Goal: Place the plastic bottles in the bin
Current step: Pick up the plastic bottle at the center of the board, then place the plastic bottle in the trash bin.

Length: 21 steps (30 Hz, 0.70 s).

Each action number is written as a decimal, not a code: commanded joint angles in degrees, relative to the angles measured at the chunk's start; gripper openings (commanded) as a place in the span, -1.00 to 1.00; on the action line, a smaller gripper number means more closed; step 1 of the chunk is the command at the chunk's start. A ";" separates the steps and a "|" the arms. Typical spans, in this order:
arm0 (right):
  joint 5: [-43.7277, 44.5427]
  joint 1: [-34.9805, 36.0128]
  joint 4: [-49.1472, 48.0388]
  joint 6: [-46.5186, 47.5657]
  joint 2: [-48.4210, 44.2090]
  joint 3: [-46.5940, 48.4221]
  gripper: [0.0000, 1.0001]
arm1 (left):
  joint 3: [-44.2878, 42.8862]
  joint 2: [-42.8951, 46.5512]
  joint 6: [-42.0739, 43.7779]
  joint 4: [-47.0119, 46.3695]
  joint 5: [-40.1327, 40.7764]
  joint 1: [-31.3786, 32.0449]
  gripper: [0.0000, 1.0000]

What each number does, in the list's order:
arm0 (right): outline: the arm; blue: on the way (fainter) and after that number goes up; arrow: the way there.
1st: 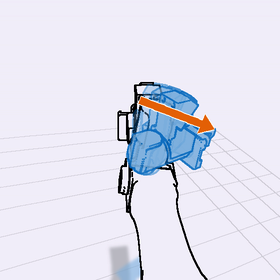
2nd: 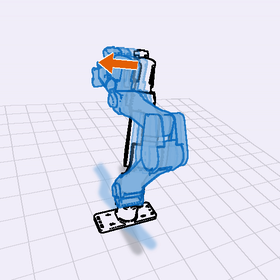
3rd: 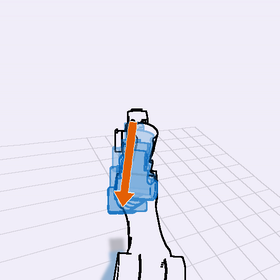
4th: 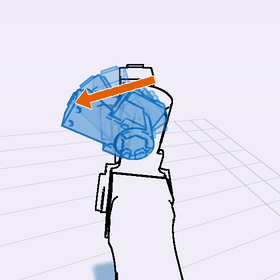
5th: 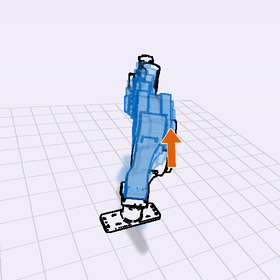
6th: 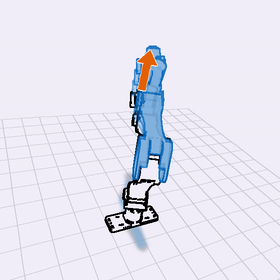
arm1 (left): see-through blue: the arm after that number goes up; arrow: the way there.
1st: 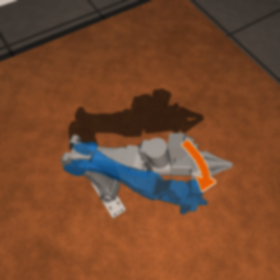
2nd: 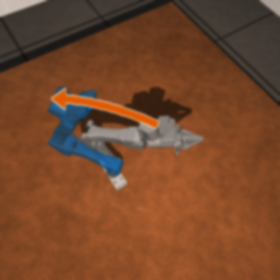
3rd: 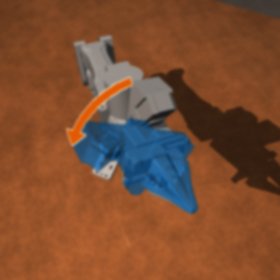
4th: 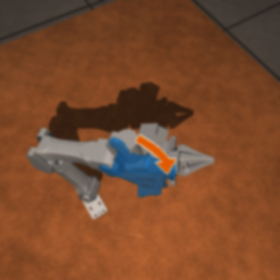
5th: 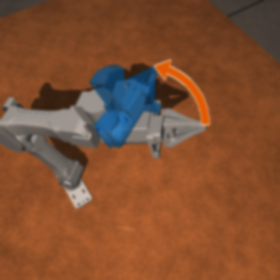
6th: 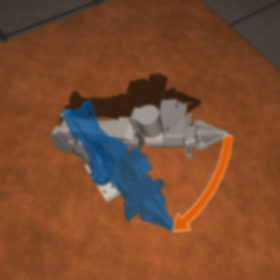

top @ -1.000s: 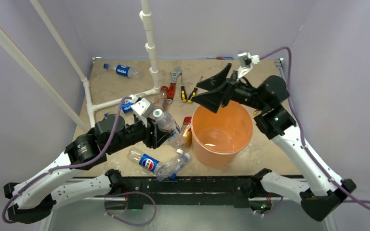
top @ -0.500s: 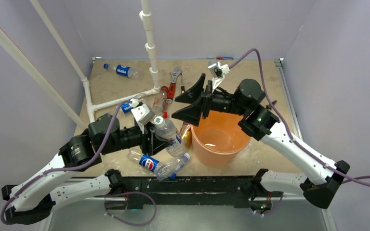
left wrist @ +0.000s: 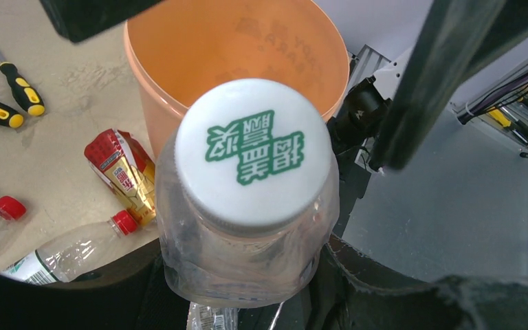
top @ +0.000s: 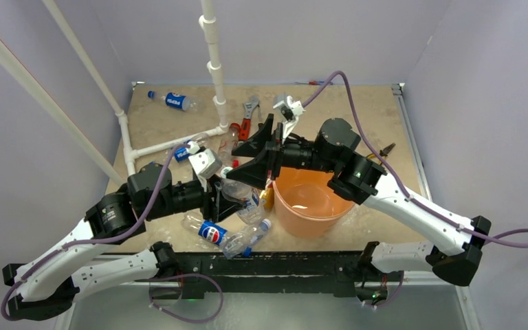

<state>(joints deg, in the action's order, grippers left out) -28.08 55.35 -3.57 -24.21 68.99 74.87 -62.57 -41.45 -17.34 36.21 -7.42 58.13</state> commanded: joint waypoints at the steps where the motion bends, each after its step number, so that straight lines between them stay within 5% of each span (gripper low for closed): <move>1: 4.85 2.03 2.52 3.26 0.40 3.05 0.43 | -0.01 0.49 0.40 -0.88 -0.05 -0.30 -0.08; 21: 11.20 6.72 9.34 5.38 2.00 5.01 0.17 | 0.15 0.14 -0.03 -1.03 1.99 -0.30 -0.13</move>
<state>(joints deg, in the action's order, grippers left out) -19.42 61.54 4.43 -20.27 71.24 76.93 -62.48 -41.39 -17.37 36.53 -6.11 58.06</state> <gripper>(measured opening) 0.613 0.488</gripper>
